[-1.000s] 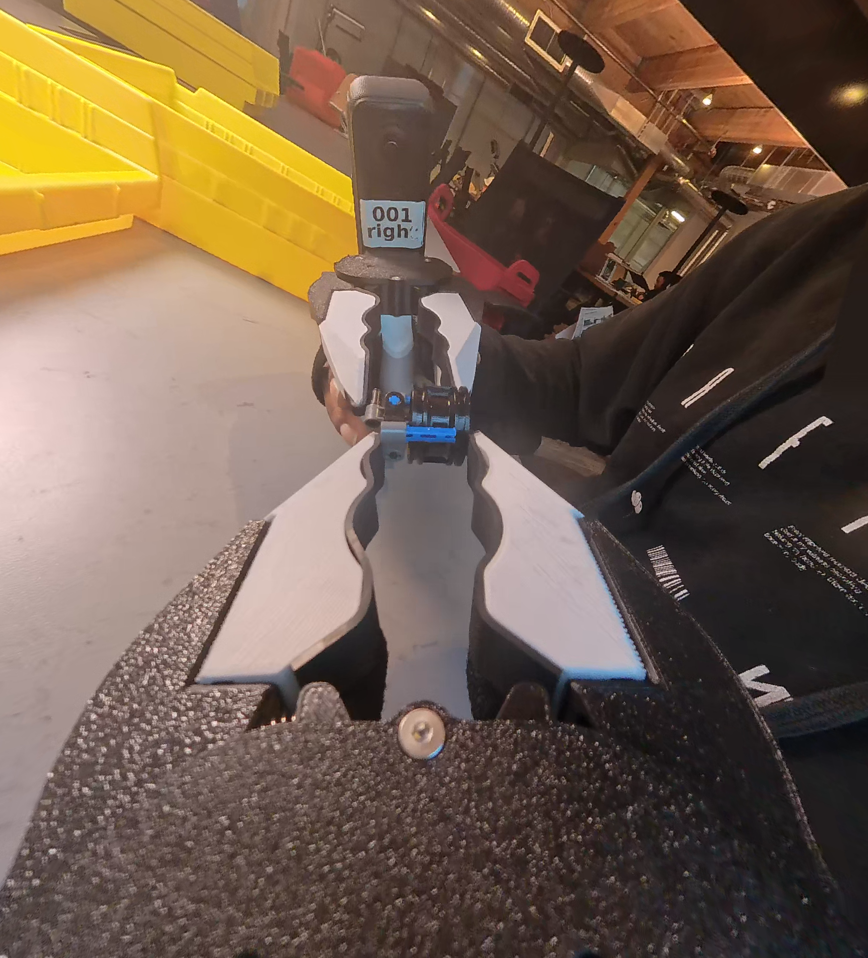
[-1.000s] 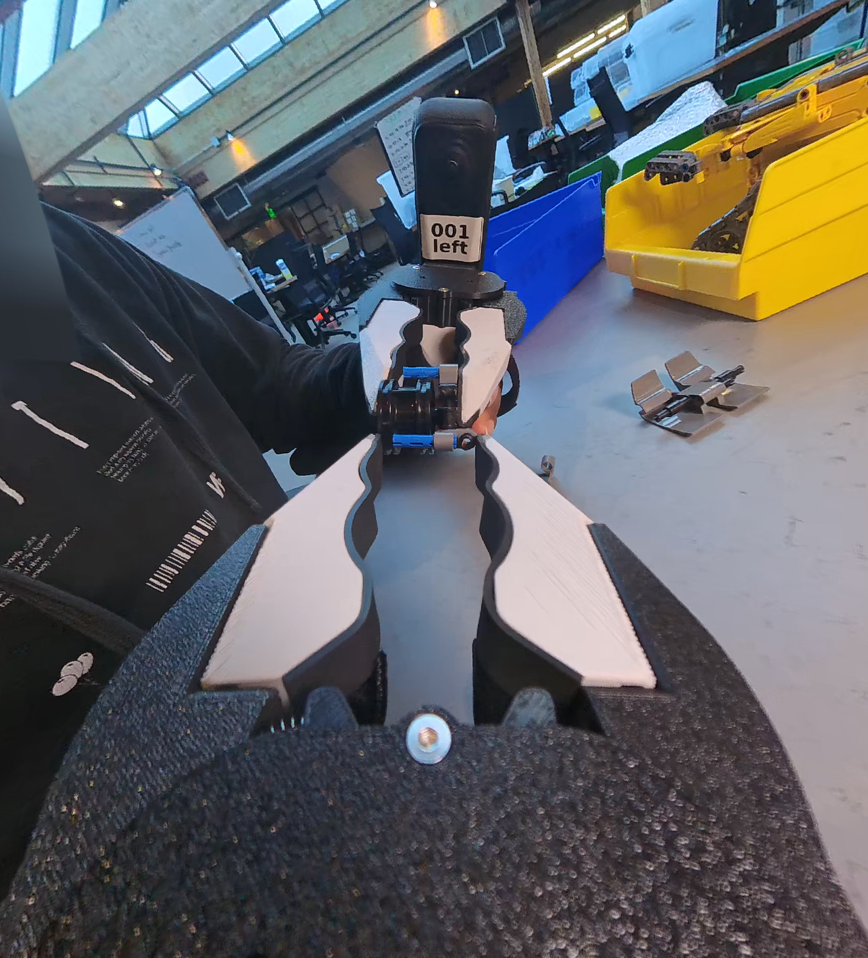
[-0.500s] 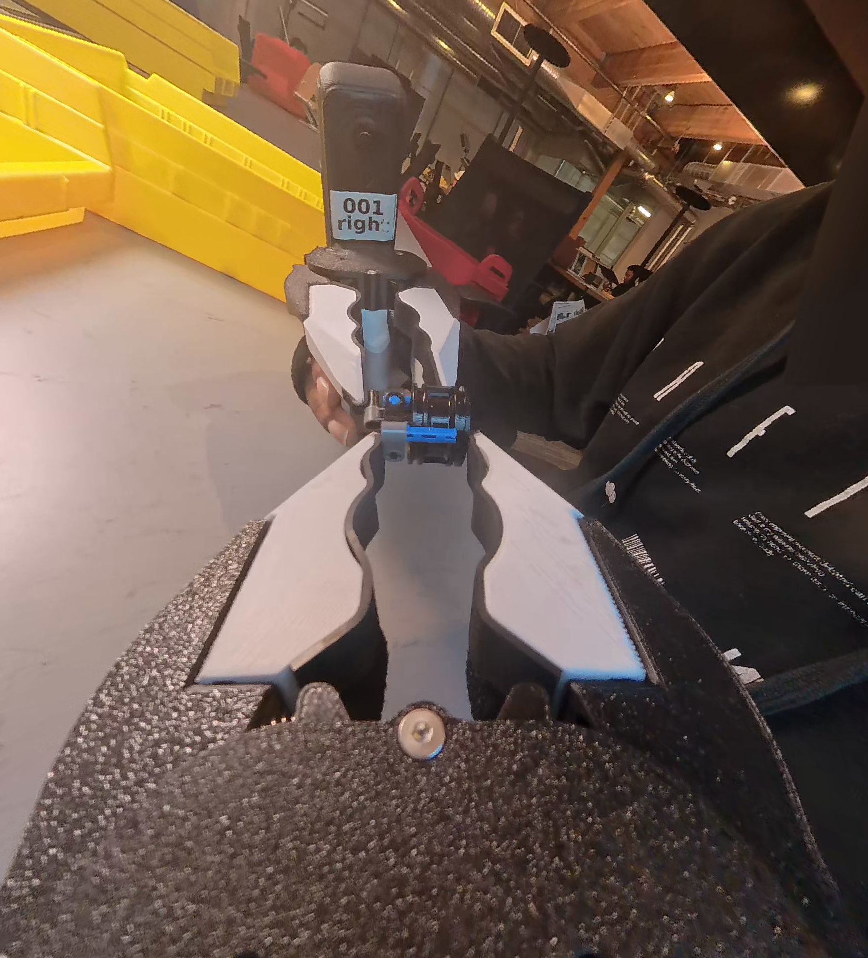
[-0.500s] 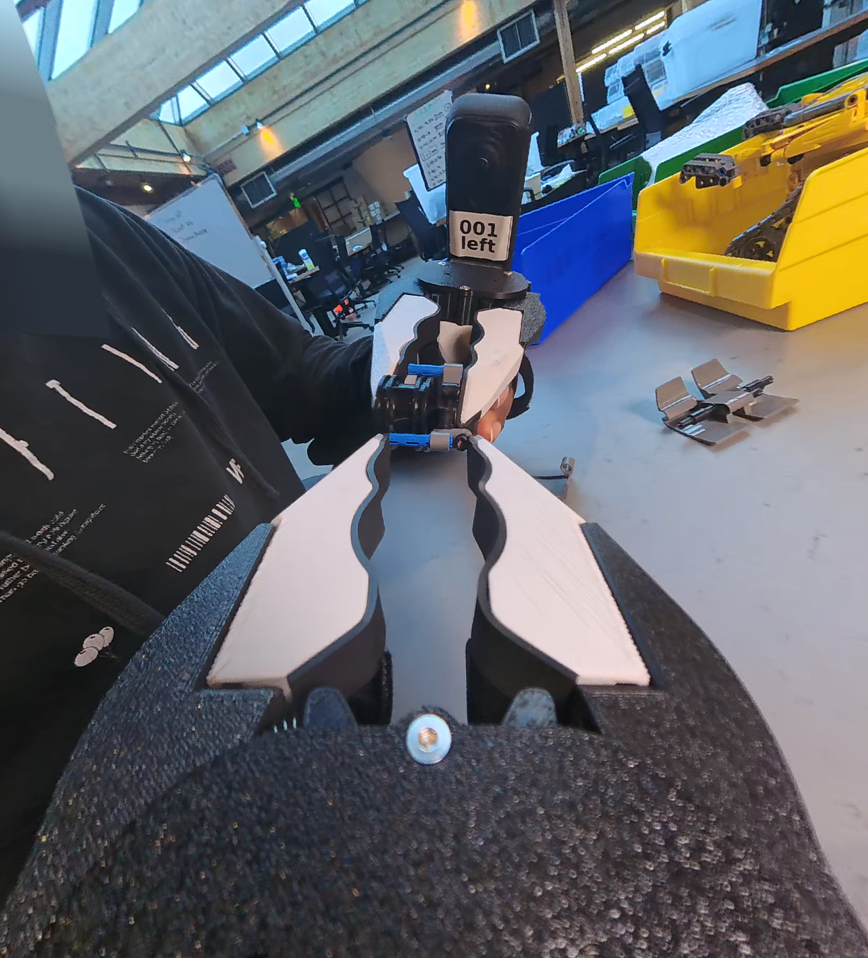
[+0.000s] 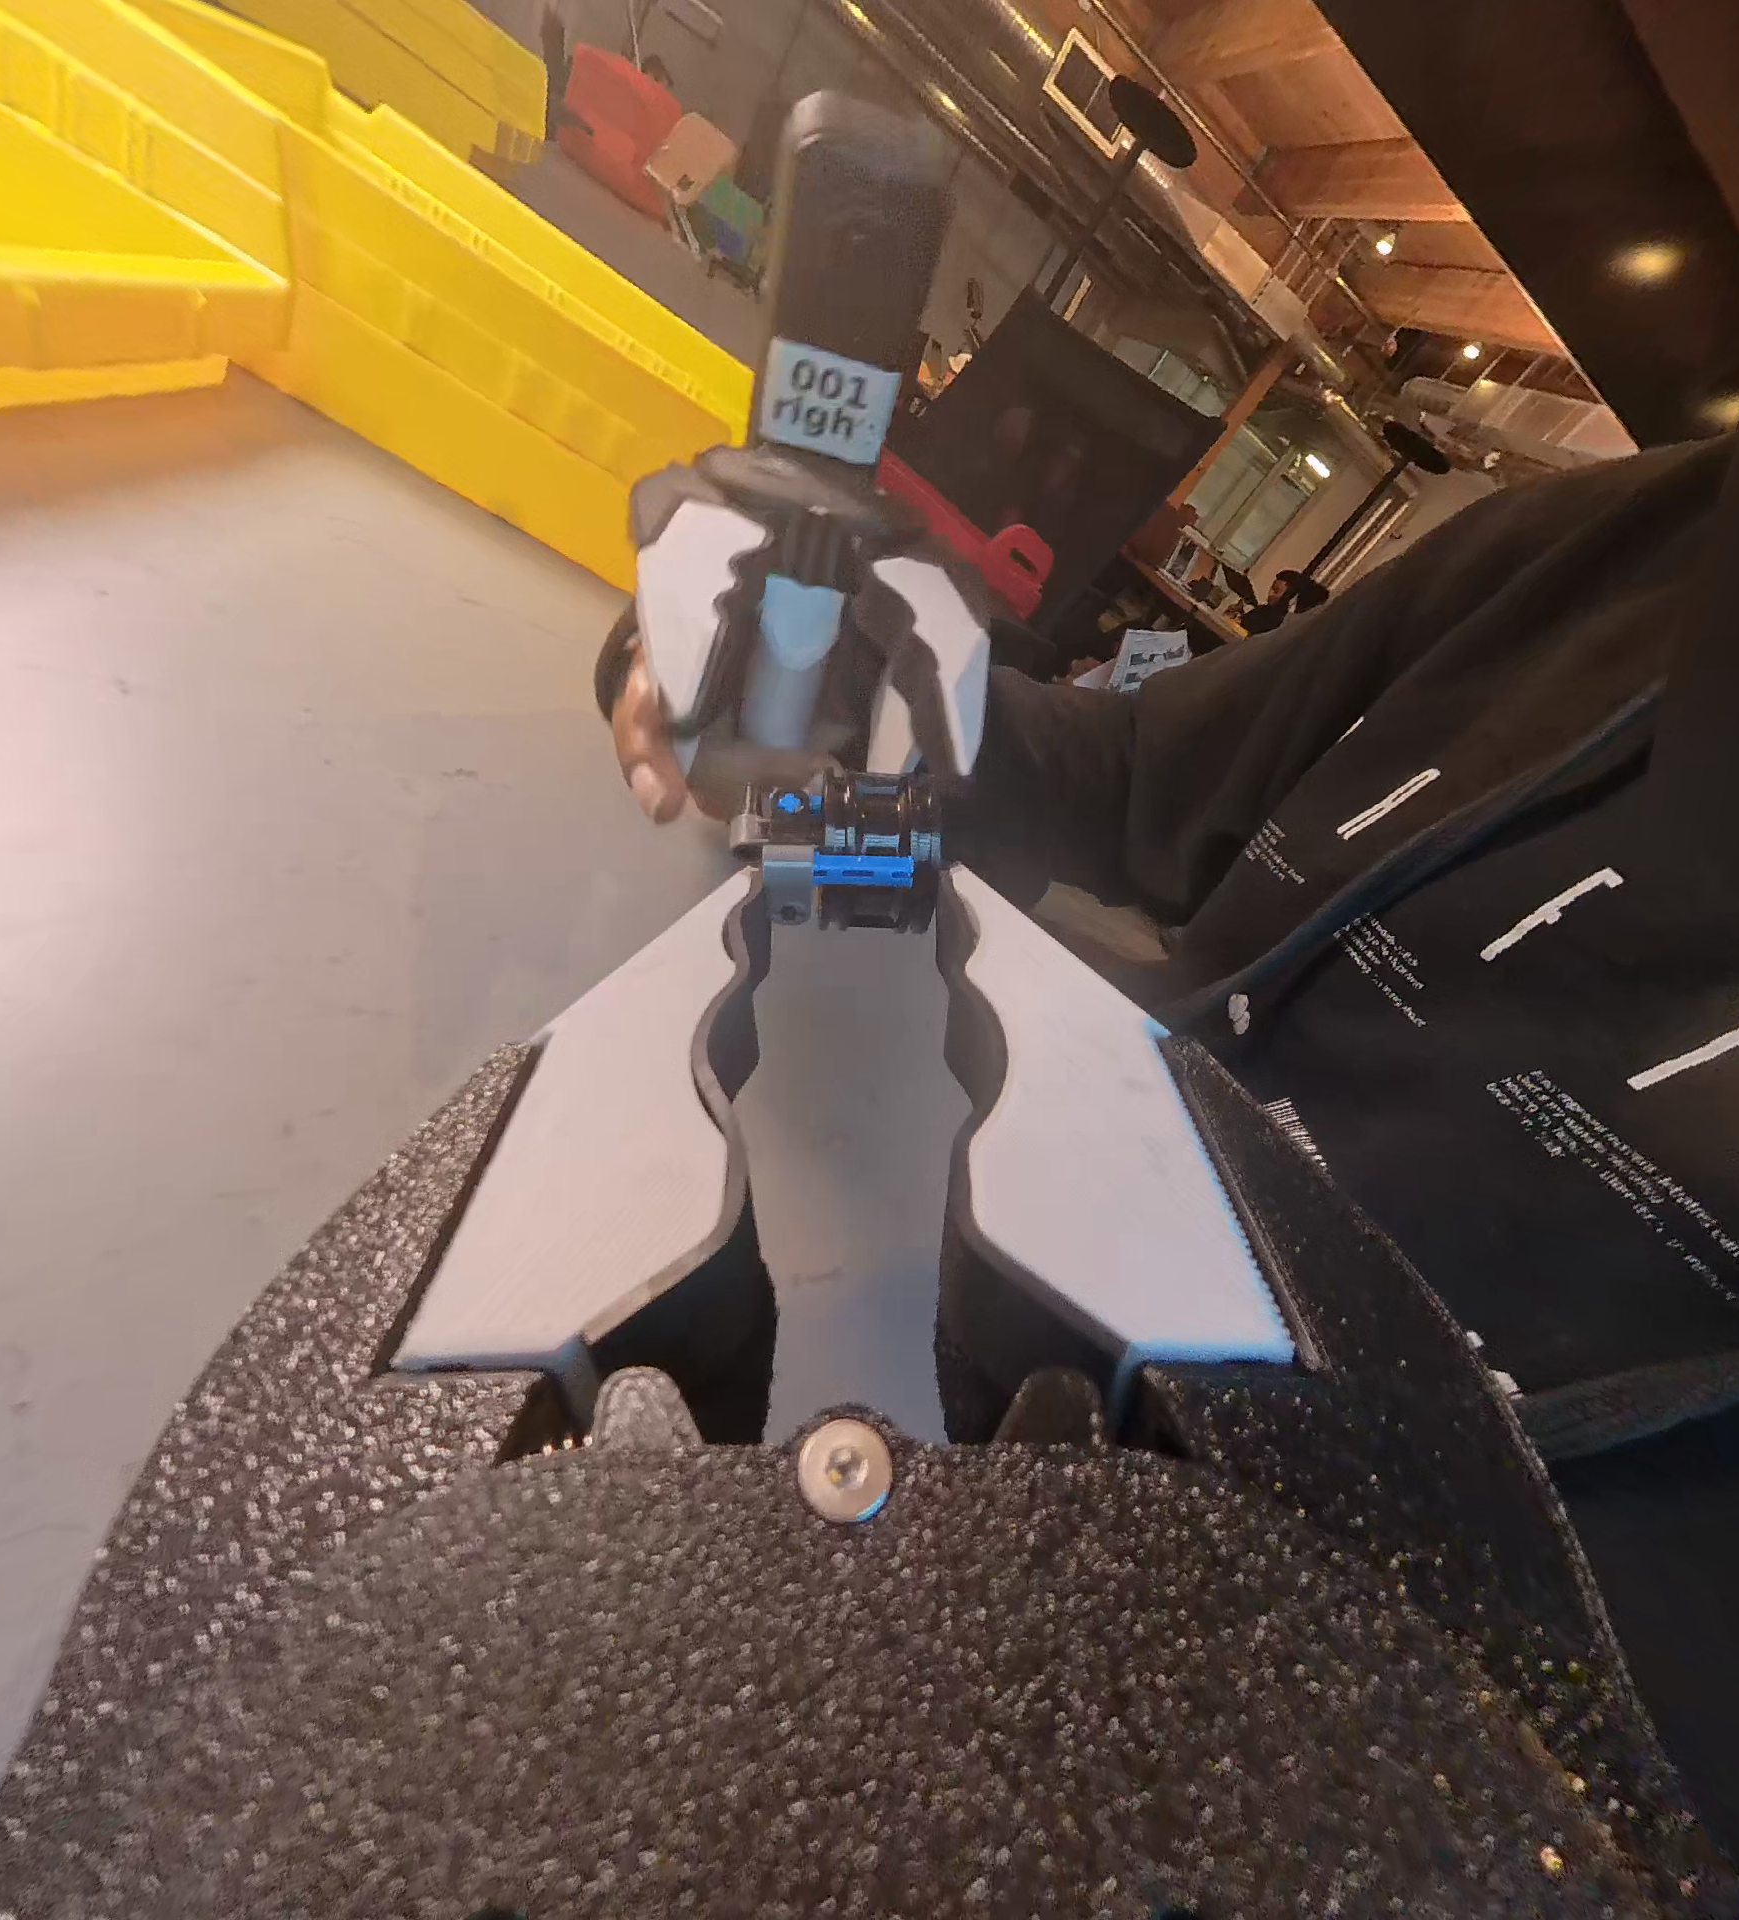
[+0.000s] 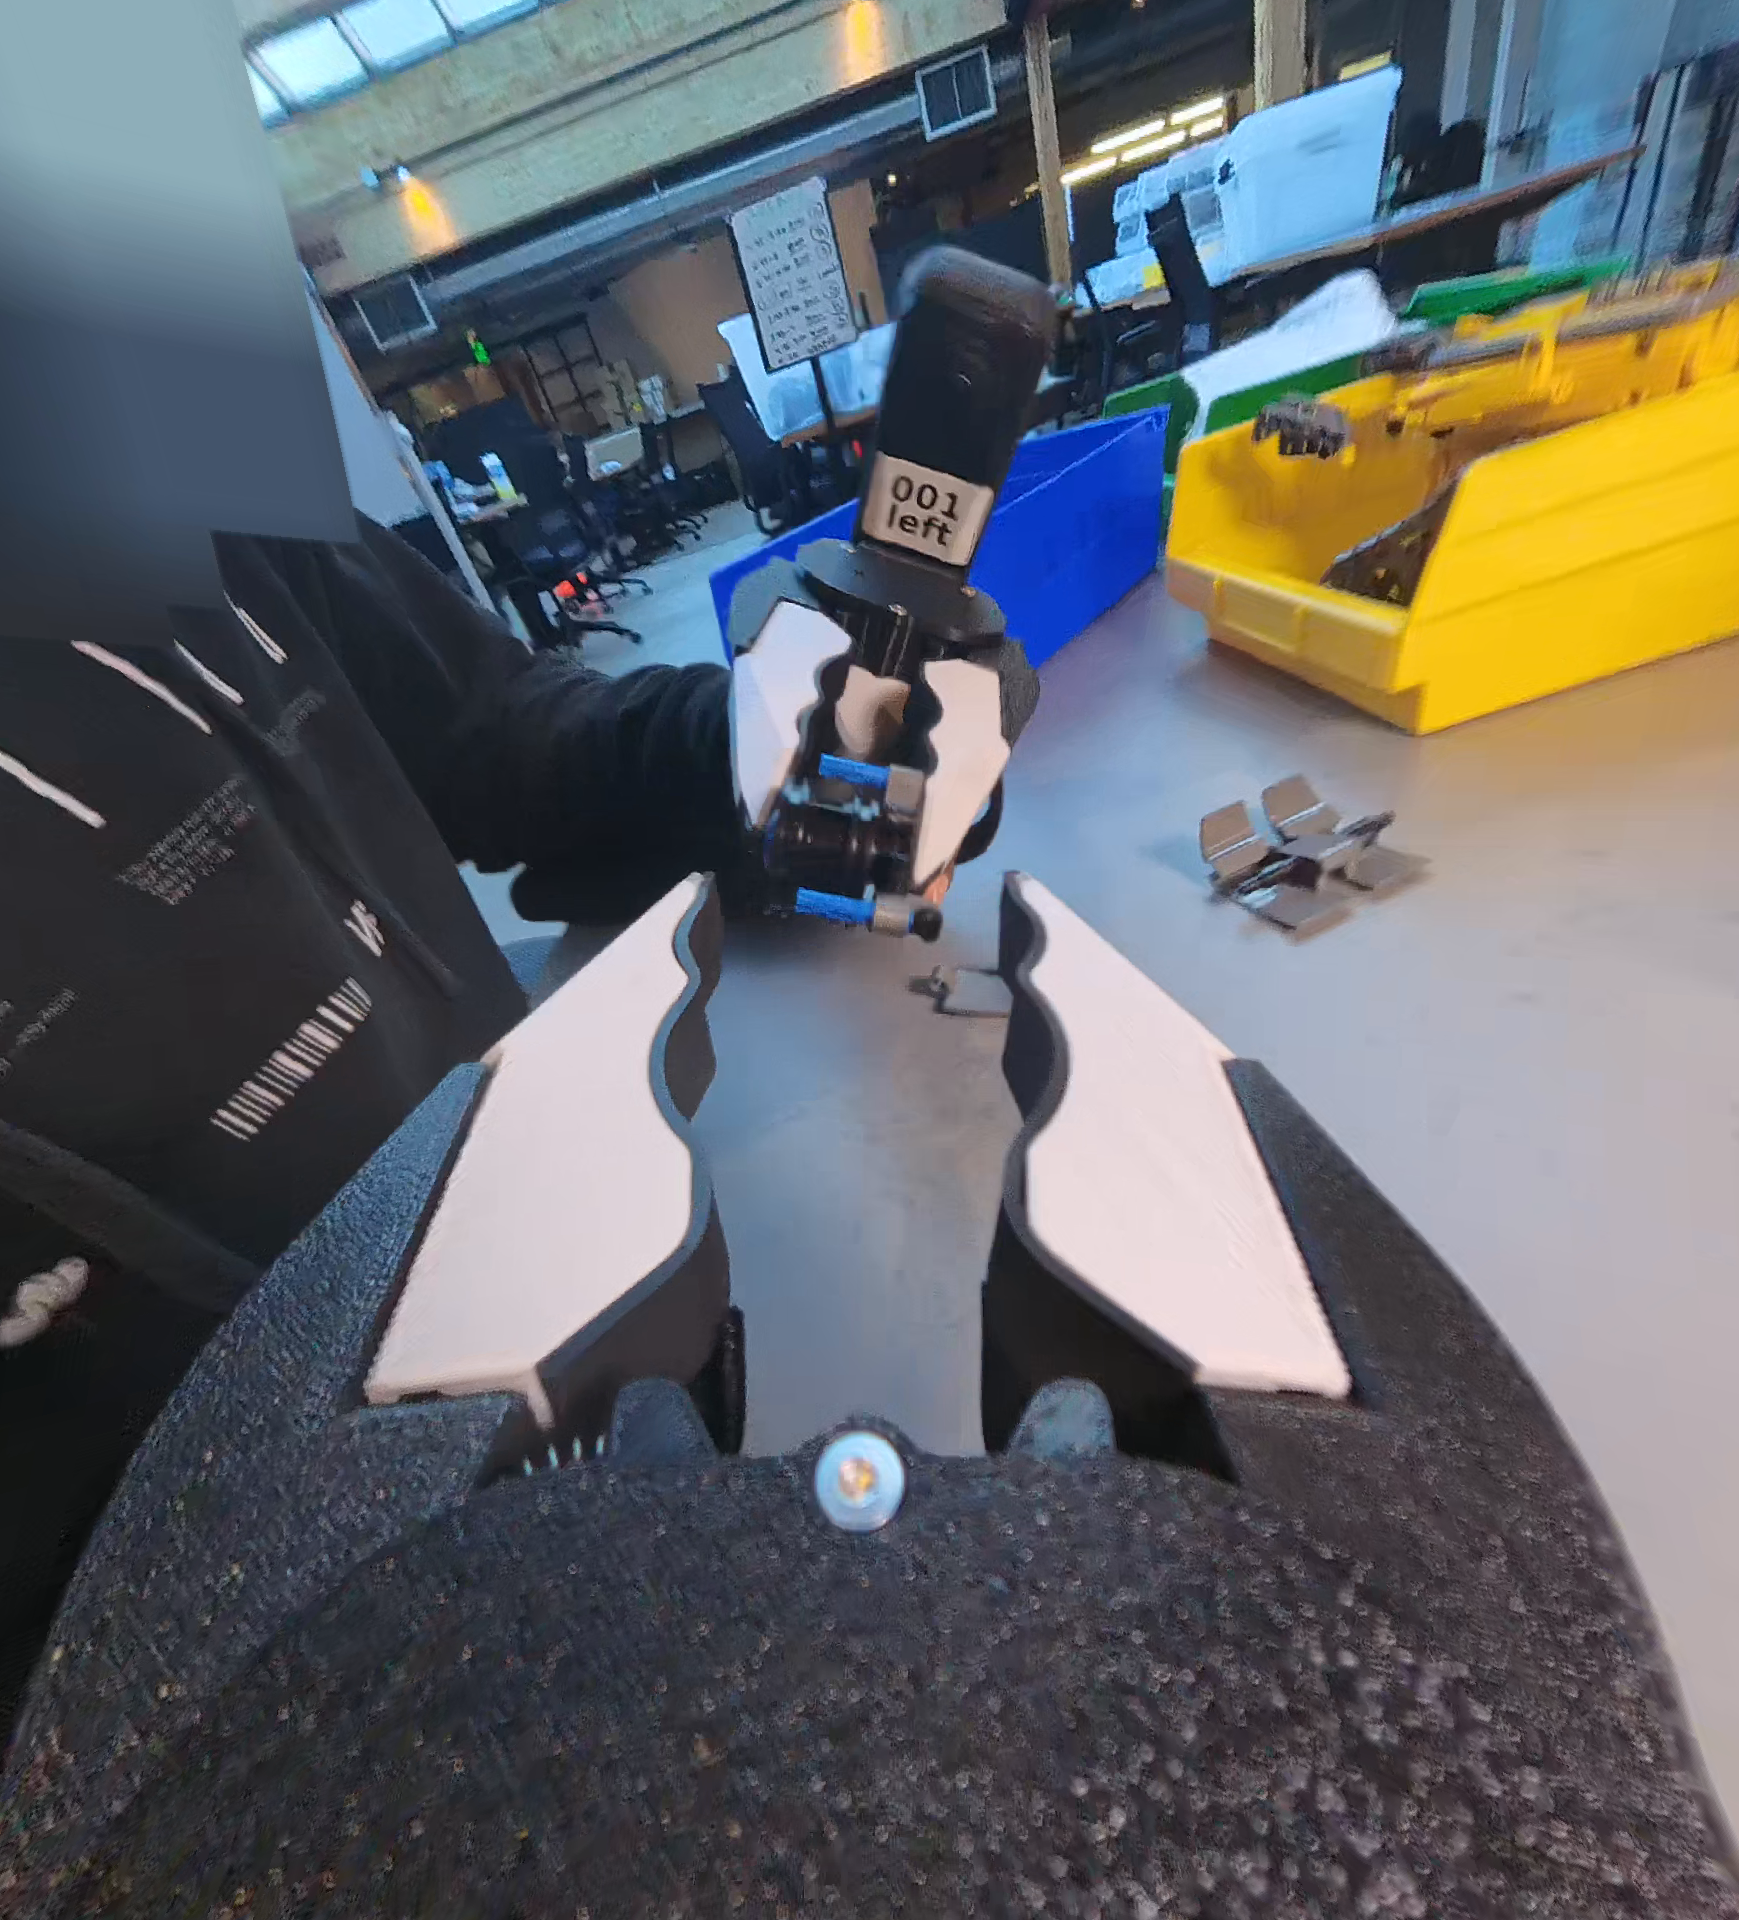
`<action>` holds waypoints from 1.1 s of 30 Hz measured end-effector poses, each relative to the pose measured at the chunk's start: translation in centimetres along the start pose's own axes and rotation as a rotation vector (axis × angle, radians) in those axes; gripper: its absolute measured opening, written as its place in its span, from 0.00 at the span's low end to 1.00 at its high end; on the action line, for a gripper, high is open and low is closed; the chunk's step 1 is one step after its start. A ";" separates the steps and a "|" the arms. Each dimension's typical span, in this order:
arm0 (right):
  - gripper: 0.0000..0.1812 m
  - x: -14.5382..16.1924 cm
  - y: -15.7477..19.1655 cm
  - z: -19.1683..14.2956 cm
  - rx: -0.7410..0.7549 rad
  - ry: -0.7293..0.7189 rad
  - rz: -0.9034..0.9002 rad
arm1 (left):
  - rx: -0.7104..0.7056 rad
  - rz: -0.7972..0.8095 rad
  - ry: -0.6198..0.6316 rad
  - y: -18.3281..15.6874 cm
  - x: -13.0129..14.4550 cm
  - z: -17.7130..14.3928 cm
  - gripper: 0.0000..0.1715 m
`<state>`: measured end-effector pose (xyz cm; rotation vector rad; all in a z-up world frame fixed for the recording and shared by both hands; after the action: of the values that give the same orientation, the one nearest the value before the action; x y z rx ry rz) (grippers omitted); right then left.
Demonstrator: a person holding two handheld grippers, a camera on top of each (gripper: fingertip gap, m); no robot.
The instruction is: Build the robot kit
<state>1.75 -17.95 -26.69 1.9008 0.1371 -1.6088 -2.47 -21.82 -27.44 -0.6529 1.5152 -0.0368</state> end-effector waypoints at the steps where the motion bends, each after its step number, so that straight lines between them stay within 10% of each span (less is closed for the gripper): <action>1: 0.31 -0.3 0.3 -0.1 0.030 0.003 -0.096 | 0.008 -0.052 0.012 0.1 0.3 0.1 0.18; 8: 0.20 3.5 -0.2 2.2 0.241 0.296 -0.587 | 0.031 -0.362 0.064 1.2 2.5 1.1 0.18; 18: 0.20 6.5 -4.4 0.7 0.351 0.507 -0.126 | -0.538 0.137 0.234 6.4 0.6 -8.0 0.26; 33: 0.19 7.2 -4.4 1.1 0.359 0.539 -0.203 | -0.461 0.257 0.576 6.8 7.0 -5.9 0.17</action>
<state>0.50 -17.31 -35.05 2.6450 0.2885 -1.2626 -9.82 -21.25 -36.12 -0.8502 2.1873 0.3580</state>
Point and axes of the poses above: each gripper's, where its closed fingertips meet, z out along the fingers, x out of its underside, y = z × x across the jaws, the point moved 2 cm from there along -z, back along the fingers, and after that the axes turned 8 degrees about z, right-handed, at the moved point
